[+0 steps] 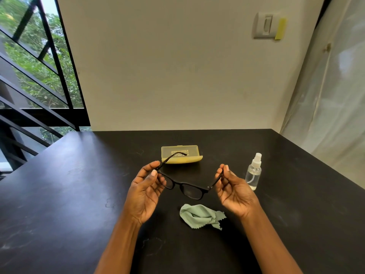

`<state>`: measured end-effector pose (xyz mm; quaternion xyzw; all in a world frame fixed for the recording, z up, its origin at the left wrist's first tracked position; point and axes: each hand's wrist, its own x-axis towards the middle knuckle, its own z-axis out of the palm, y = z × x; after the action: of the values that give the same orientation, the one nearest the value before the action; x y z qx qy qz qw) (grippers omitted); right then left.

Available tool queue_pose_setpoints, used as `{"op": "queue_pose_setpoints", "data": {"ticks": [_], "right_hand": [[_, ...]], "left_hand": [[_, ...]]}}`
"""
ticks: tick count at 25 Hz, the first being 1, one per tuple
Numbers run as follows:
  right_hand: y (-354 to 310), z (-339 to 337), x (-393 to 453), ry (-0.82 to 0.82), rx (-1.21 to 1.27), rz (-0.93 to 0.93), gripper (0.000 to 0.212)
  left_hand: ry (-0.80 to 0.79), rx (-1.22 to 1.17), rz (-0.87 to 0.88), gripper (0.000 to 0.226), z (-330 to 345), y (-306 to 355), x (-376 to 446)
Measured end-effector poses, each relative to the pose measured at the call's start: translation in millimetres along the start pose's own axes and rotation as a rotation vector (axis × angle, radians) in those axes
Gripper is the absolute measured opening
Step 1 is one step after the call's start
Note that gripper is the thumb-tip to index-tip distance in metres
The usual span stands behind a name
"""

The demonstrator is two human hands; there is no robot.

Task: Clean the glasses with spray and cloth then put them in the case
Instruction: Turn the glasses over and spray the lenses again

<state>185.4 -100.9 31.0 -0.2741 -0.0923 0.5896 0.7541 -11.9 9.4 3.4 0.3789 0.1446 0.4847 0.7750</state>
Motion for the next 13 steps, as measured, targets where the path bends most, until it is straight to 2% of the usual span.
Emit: {"op": "queue_pose_setpoints", "data": {"ticks": [3,5,9,11,13], "right_hand": [[-5,16,-9,-0.009,-0.11,-0.083,0.023],[-7,25,-12,0.015,-0.216,-0.16,0.007],[-4,41,-18,0.048,-0.409,-0.338,0.011],[2,47,-20,0.077,-0.509,-0.437,0.011],[9,52,-21,0.097,-0.592,-0.526,0.012]], "left_hand": [[0.11,0.094,-0.013,0.026,2,-1,0],[0.201,0.176,-0.029,0.022,4,-2,0],[0.409,0.303,0.097,0.013,12,0,-5],[0.399,0.431,0.196,0.022,23,3,-11],[0.29,0.606,0.296,0.031,37,3,-18]]}}
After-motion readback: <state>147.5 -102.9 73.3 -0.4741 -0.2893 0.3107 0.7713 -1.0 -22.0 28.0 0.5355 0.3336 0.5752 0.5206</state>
